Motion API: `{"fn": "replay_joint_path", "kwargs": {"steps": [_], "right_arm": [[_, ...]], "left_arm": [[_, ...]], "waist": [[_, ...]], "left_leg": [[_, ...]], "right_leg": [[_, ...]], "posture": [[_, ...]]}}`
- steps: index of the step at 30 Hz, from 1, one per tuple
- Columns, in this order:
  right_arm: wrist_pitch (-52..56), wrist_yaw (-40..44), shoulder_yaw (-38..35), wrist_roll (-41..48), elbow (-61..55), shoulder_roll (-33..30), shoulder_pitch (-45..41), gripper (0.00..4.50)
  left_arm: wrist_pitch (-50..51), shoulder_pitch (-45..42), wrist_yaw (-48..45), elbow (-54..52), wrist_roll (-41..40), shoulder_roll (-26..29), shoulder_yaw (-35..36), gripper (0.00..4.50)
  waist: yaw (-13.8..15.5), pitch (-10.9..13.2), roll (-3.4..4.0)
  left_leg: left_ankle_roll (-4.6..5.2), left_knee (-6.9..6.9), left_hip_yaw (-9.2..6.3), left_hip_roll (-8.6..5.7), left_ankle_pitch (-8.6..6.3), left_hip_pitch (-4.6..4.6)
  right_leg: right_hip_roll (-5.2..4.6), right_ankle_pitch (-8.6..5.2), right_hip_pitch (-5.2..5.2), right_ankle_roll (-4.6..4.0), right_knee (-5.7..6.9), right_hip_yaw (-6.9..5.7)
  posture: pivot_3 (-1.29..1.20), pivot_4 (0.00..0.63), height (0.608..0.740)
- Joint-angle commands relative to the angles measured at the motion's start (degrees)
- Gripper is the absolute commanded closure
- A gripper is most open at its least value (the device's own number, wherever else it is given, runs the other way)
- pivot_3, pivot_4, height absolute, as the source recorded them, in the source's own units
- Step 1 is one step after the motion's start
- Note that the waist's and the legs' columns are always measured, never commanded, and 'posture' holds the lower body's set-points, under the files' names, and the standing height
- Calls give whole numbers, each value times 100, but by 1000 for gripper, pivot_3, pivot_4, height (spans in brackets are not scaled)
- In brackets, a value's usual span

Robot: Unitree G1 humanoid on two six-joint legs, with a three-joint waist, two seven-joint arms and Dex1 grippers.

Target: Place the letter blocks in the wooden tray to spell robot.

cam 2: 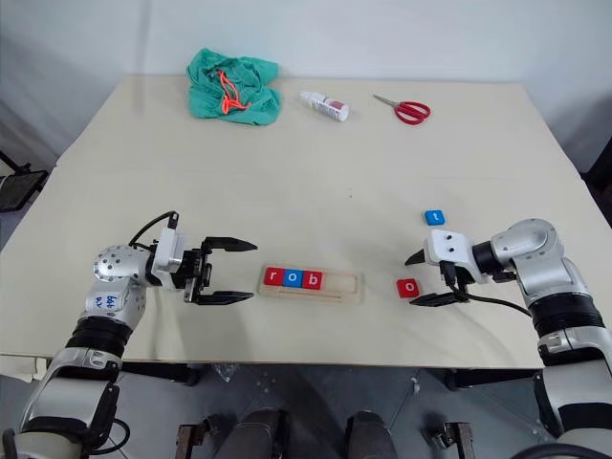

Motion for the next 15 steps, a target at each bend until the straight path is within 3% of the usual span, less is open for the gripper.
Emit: {"fn": "replay_joint_path", "kwargs": {"steps": [1,4,11,15], "right_arm": [[-80,154,-34,-56,68,6,-30,192],[-50,191,-62,-1,32,13,11,859],[89,151,-119,88,-104,39,84,3056],[442,-12,-244,226,-345,72,63,3055]], "left_arm": [[-4,41,-482,-169,-89,67,149,0],[-12,23,-466,-155,-79,54,146,0],[-33,-32,-462,-85,-60,32,143,0],[-44,-75,-462,-37,-45,7,133,0]], "waist": [[0,0,0],[1,0,0],[0,0,0],[0,0,0]], "left_leg": [[0,0,0,0,0,0],[0,2,0,0,0,0],[0,3,0,0,0,0],[0,3,0,1,0,0]], "right_leg": [[0,0,1,0,0,0],[0,0,1,0,1,0],[0,0,2,0,1,0],[1,0,1,0,2,0]], "posture": [[0,150,740],[0,150,740],[0,150,740],[0,150,740]]}}
